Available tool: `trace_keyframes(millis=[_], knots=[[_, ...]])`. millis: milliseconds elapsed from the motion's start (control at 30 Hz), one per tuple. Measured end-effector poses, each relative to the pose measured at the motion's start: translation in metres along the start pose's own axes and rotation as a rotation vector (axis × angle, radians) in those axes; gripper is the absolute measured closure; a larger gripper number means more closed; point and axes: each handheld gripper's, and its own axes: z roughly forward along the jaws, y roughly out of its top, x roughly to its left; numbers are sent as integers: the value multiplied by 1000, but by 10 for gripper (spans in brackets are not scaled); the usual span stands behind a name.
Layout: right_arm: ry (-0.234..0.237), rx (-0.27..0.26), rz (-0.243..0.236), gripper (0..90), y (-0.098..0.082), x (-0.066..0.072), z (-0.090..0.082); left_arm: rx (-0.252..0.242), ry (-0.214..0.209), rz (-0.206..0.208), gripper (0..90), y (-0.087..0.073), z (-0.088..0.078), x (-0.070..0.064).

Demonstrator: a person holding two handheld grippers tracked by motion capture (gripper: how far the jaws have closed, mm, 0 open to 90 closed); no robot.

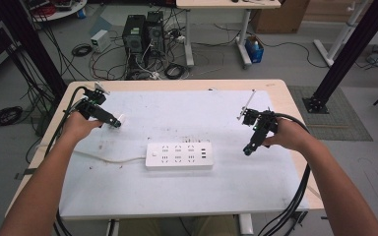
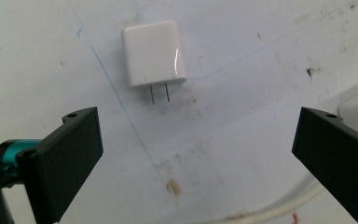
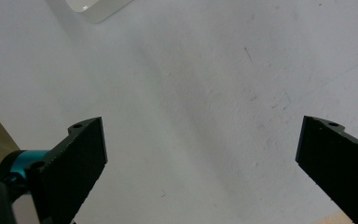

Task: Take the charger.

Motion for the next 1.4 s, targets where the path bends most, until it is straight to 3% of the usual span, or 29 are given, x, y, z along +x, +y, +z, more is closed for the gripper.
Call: trace_keyframes(millis=[33, 200, 367, 500, 733, 900, 933, 1267, 1400], knots=[[0, -4, 8, 11, 0, 0, 0, -18, -18, -12, 17, 3, 7, 3], [-2, -18, 9, 11, -1, -1, -2, -51, 8, -20, 17, 11, 32, 9], [-4, -18, 17, 11, -2, 0, -3, -29, 17, -31, 17, 15, 50, 12], [-3, -30, 22, 11, -5, -1, -5, -22, 18, -69, 17, 16, 63, 17], [-1, -30, 35, 11, -6, -3, -5, -20, 35, -77, 19, 17, 76, 22], [2, -31, 34, 11, -6, -6, -5, -14, 35, -76, 60, 17, 84, 26], [4, -33, 37, 11, -6, -6, -4, -10, 32, -72, 107, 17, 85, 26], [10, -21, 31, 12, -6, -7, -3, 7, 52, -72, 148, 16, 92, 26], [11, -33, 25, 12, -5, -6, -3, -3, 51, -59, 275, 16, 89, 25]])
